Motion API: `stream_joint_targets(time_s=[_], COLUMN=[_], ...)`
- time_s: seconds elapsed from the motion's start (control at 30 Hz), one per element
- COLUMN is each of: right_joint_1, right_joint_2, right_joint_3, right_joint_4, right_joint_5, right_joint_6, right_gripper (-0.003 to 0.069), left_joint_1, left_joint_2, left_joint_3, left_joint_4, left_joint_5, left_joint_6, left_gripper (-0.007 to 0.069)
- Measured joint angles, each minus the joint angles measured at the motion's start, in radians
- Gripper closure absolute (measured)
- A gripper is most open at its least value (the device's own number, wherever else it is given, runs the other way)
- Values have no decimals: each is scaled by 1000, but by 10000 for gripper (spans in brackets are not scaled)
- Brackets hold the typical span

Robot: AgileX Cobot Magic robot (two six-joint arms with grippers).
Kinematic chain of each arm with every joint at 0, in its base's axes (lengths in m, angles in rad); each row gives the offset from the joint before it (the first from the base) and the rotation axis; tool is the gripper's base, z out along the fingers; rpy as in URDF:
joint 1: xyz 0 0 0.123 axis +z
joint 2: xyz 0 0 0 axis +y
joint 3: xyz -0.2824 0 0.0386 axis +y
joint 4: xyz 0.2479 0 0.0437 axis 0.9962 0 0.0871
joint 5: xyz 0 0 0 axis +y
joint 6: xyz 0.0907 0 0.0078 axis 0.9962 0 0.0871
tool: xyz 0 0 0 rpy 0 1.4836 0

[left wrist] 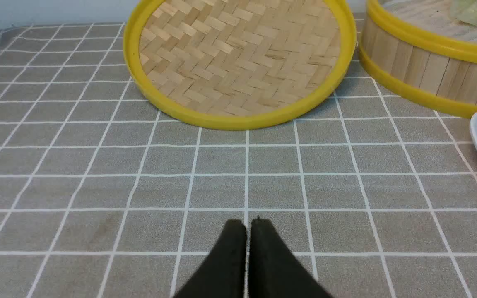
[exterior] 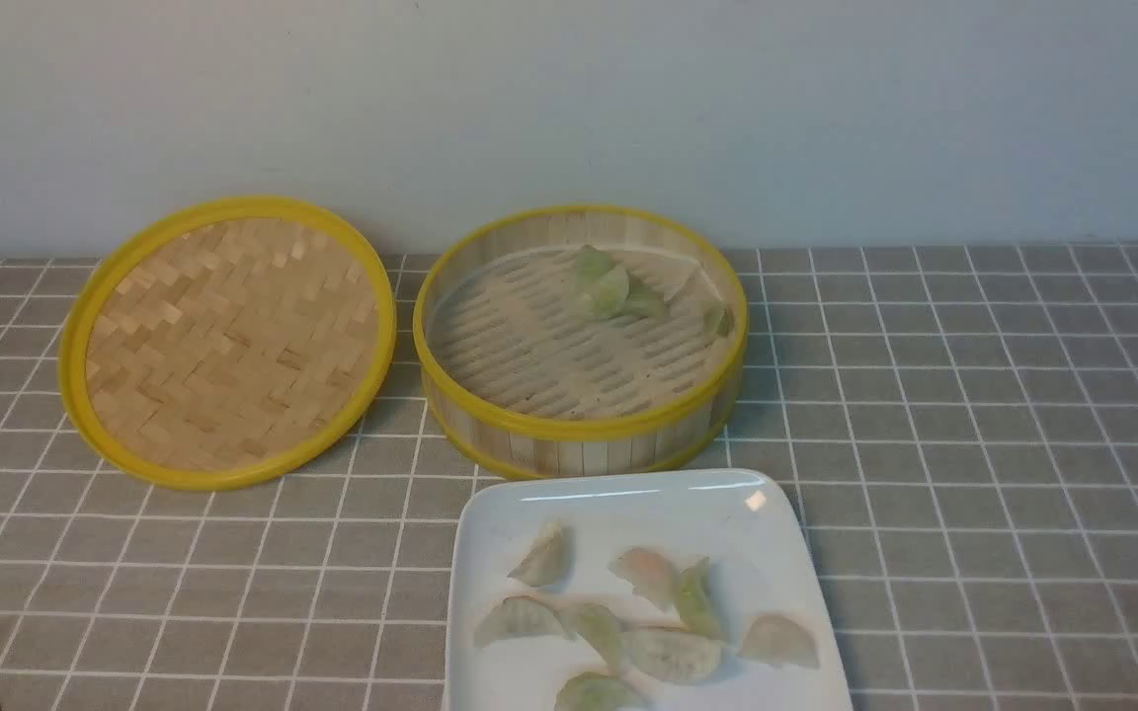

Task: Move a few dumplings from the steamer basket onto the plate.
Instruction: Use the right arm to grab a dumpling from inside the steamer

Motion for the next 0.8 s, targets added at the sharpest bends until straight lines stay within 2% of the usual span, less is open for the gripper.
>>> stream_joint_targets(time_s=[0.8], right_joint_1=[0], right_joint_2=[0], right_joint_3=[0], right_joint_4=[0], right_joint_5=[0], right_joint_6=[13], right_gripper=[673], left_joint_1=[0], left_joint_2=[0], left_joint_3=[0], left_joint_4=[0], left_joint_5=[0], left_joint_6=[0], left_gripper=[629])
